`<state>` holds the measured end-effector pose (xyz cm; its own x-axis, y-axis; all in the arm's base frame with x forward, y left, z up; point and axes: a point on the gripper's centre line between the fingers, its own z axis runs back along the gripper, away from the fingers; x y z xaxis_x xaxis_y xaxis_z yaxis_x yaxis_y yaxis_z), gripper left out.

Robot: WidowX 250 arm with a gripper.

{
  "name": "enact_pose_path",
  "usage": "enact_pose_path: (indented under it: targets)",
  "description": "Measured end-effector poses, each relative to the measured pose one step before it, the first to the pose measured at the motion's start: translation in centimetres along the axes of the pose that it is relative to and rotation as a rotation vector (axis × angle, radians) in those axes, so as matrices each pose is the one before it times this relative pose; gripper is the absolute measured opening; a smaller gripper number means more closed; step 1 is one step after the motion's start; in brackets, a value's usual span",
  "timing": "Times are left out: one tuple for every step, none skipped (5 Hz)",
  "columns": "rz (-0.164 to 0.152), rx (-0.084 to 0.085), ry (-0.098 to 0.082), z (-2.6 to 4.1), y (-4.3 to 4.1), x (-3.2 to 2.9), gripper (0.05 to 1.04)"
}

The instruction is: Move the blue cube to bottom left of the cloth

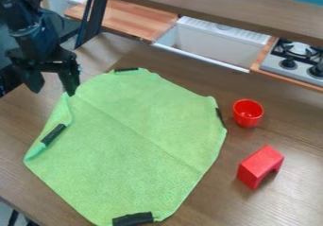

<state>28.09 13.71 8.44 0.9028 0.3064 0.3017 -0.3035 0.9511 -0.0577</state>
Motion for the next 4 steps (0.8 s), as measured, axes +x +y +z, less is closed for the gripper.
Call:
enact_pose_path:
  targets:
    - [0.0347, 0.0515, -0.0144, -1.102, 2.081, 0.288, 0.999]
    - [0.0493, 0.0248, -0.0085, -1.534, 1.484, 1.861, 0.999]
    - [0.0444, -0.0128, -0.0437, -1.293, 1.244, 1.872, 0.999]
    - [0.0293, -0.0681, -0.0440, -1.321, 0.437, 1.731, 0.999]
